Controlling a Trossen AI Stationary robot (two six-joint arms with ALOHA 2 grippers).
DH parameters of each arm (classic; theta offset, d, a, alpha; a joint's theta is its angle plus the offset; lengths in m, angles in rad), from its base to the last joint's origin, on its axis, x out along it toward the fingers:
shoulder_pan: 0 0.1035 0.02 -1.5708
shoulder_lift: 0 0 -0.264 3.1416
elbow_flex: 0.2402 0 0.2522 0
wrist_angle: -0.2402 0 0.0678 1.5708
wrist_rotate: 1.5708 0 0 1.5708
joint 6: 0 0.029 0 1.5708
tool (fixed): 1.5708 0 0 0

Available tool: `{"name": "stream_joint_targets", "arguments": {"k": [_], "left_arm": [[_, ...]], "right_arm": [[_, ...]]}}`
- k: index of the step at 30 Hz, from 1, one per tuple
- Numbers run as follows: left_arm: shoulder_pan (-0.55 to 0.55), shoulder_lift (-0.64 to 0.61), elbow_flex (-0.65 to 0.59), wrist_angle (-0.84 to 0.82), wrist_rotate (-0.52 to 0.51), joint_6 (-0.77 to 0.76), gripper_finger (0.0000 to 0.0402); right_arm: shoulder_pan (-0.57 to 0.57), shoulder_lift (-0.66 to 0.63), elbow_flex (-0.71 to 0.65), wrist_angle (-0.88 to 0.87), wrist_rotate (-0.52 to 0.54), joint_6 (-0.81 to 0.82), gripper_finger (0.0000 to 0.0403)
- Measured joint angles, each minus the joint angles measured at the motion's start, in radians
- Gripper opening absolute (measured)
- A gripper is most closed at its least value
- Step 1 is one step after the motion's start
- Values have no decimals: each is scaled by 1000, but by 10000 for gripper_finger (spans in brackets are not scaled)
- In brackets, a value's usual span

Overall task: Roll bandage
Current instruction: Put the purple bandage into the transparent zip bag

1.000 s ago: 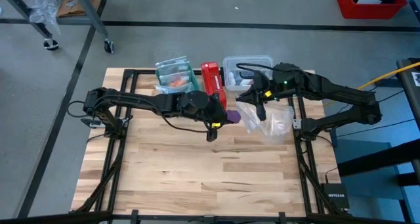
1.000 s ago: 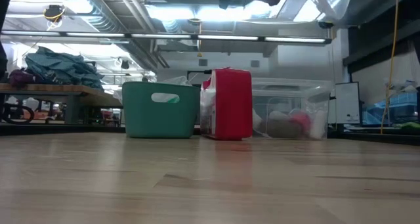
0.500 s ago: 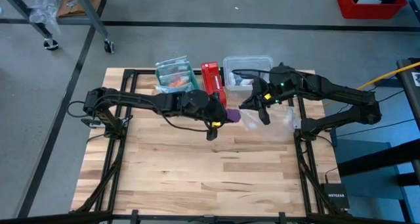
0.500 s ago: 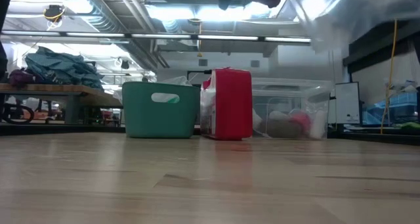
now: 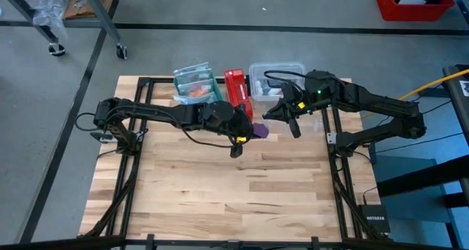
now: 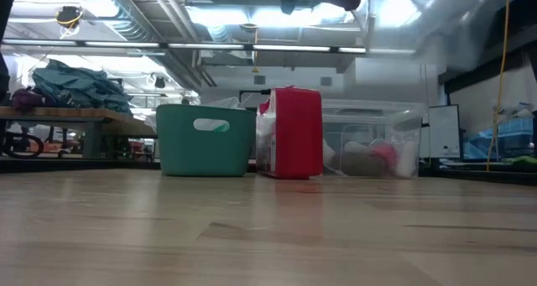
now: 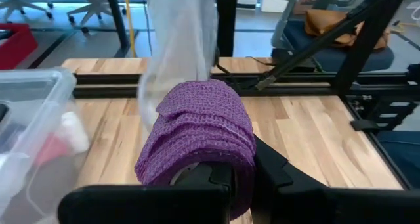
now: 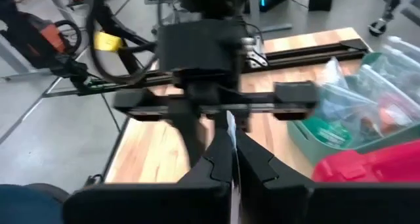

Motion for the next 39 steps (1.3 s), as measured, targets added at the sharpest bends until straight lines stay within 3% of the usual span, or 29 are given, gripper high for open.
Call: {"name": "stream_joint_targets", "arguments": {"k": [17,25,31,39], "left_arm": [[33,-6,-1,32,-79,-22,8],[28,-6,-1,131,-58,-18,8],[18,-6,-1,-19,-70,-28,8],[18,-6,-1,-101,-51,-26,8]], "right_arm": [[0,-5,0,-101,-83,136,5],[0,-5,0,-52,-2,138,5],[0,-12,0,-57,26,126,5],[-1,-65,0,-171,207,70,5]]}}
